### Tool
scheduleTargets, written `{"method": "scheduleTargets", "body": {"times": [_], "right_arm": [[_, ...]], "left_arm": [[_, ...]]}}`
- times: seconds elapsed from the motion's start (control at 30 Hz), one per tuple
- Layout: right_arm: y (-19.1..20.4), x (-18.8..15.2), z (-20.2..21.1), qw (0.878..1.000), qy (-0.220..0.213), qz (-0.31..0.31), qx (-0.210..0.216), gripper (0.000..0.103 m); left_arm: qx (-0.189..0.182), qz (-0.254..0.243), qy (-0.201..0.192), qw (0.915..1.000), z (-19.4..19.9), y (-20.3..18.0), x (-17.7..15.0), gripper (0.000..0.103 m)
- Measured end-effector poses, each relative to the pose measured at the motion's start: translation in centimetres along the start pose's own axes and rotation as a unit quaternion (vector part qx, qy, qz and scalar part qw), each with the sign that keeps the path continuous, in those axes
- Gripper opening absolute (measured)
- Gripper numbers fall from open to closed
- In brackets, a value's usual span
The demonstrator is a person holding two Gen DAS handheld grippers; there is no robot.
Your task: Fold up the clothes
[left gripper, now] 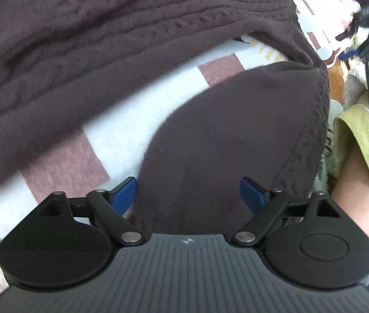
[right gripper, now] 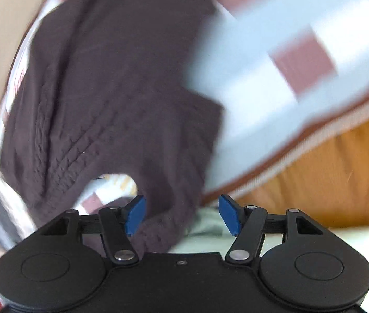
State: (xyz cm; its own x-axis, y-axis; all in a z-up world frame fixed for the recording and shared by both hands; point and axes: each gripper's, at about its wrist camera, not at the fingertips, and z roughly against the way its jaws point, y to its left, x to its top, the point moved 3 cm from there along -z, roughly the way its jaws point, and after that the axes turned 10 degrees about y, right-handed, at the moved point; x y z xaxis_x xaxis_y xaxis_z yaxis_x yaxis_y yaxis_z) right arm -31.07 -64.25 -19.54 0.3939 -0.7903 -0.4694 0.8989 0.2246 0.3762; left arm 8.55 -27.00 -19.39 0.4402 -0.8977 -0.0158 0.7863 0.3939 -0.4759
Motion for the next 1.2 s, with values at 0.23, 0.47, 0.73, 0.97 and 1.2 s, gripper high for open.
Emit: {"method": "scheduleTargets", "body": {"times": [0.23, 0.47, 0.73, 0.97, 1.2], "right_arm": [[-5.4, -1.0, -4.8, 0.993, 0.033, -0.032, 0.105, 0.067], [-4.5, -2.0, -6.9, 0.982, 0.025, 0.039, 0.182, 0.014], [-0.1, -0.5, -3.8, 0.965, -0.043, 0.146, 0.213, 0.01], [4.0, 1.3, 0.2, 0.954, -0.093, 0.196, 0.204, 0.01], [10.8, 4.9, 4.0, 0.961, -0.126, 0.213, 0.124, 0.01]], "left_arm": [[-0.019, 0.028, 0.002, 0.9994, -0.1, 0.4, -0.6, 0.091], [0.017, 0.008, -0.014, 0.9997, -0.3, -0.7, -1.2, 0.039], [0.055, -0.013, -0.098, 0.9936, 3.1, -1.4, -1.0, 0.012], [0.046, 0.019, -0.205, 0.9774, 8.4, -0.2, 2.8, 0.012], [0.116, 0.021, -0.248, 0.9615, 9.1, 1.3, 4.0, 0.012]]}}
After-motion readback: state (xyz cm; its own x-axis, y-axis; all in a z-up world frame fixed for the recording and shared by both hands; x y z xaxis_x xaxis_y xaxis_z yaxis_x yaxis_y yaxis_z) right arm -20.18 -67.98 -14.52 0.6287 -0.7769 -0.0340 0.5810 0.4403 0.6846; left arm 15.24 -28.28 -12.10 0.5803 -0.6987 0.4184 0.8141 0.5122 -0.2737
